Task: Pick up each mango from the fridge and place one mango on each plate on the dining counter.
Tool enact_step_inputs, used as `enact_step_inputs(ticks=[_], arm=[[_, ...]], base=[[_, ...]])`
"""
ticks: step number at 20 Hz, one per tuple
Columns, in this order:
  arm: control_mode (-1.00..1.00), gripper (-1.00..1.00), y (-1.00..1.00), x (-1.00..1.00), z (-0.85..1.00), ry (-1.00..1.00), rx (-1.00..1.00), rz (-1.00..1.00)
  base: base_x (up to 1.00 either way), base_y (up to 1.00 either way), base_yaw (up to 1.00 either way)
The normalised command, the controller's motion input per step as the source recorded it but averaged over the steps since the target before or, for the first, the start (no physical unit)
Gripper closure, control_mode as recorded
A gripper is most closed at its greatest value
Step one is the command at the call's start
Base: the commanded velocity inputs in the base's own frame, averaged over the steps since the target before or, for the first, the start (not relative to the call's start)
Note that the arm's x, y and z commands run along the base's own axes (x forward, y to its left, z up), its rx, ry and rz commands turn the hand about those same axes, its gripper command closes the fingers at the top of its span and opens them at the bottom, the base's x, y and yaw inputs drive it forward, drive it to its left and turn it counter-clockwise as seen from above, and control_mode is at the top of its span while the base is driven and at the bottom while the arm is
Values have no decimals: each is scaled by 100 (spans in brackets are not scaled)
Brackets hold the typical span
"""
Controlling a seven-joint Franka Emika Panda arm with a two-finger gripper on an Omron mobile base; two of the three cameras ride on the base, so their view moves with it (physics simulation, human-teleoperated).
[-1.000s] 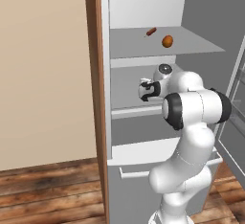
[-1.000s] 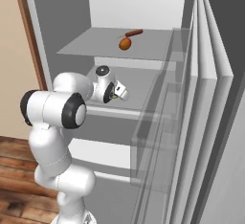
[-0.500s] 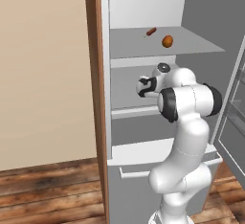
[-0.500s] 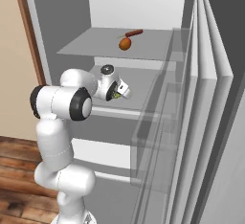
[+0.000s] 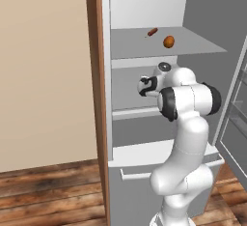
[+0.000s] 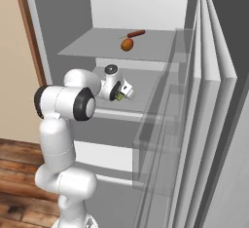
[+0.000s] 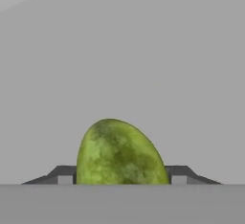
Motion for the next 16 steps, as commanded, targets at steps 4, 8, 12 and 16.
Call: enact_step_inputs(ticks=[4, 8, 12, 16], arm=[[-100, 100, 1, -42, -24, -9, -1, 0], [-100, 100, 0, -87, -2, -30, 0, -4], [-100, 100, 0, -100, 7, -33, 0, -9], [-100, 100, -1, -80, 55, -17, 0, -5]], base=[[0, 0, 0], [0, 0, 0], [0, 0, 0], [0, 0, 0]])
